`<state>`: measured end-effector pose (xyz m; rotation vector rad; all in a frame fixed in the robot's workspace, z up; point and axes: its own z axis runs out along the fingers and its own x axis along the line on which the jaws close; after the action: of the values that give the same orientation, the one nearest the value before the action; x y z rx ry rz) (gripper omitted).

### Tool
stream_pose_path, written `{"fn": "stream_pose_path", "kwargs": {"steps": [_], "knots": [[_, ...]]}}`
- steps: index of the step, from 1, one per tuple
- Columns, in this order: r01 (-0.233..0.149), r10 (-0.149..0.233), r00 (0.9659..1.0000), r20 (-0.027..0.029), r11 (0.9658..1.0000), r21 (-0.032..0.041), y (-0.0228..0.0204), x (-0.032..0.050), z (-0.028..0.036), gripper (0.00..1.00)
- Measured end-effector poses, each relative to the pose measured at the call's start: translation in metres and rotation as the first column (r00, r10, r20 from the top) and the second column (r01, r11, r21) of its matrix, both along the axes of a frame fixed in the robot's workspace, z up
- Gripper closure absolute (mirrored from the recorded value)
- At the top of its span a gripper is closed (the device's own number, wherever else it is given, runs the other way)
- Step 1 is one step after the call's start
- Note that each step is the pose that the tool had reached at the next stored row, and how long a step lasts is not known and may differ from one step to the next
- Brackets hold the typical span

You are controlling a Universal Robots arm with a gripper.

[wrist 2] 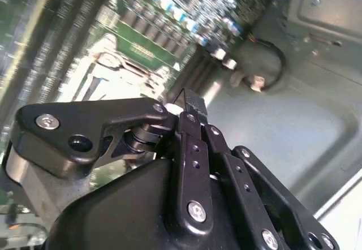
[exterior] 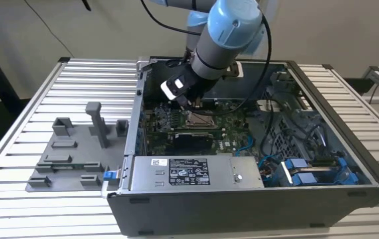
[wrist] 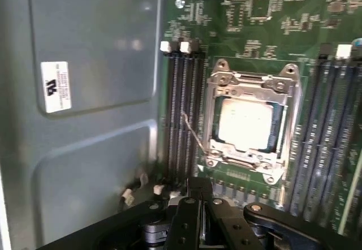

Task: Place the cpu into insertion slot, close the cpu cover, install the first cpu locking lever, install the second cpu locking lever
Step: 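Install the first cpu locking lever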

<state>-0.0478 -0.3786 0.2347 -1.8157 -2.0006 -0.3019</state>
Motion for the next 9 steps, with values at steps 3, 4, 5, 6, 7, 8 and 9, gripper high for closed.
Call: {"fn": "stream_pose_path", "kwargs": {"steps": [3,4,5,6,7,8,9], "knots": [[-0.002,0.002,0.9997,0.0257,1.0,0.0,0.0003,-0.0001,0.0028,0.89],[-0.004,0.004,0.9995,0.0303,1.0,-0.0015,0.0005,-0.0001,0.0046,0.89],[-0.012,0.013,0.9994,0.0336,0.9999,-0.0016,0.0005,-0.0001,0.0062,0.89],[-0.021,0.021,0.9991,0.0359,0.9998,-0.0023,0.0005,-0.0001,0.0082,0.89],[-0.031,0.031,0.9988,0.0381,0.9995,-0.0028,0.0005,-0.0001,0.0098,0.89],[-0.044,0.044,0.9982,0.0407,0.999,-0.0026,0.0006,-0.0001,0.0107,0.89],[-0.058,0.058,0.9973,0.0438,0.9983,-0.0026,0.0006,-0.0001,0.0113,0.89]]}}
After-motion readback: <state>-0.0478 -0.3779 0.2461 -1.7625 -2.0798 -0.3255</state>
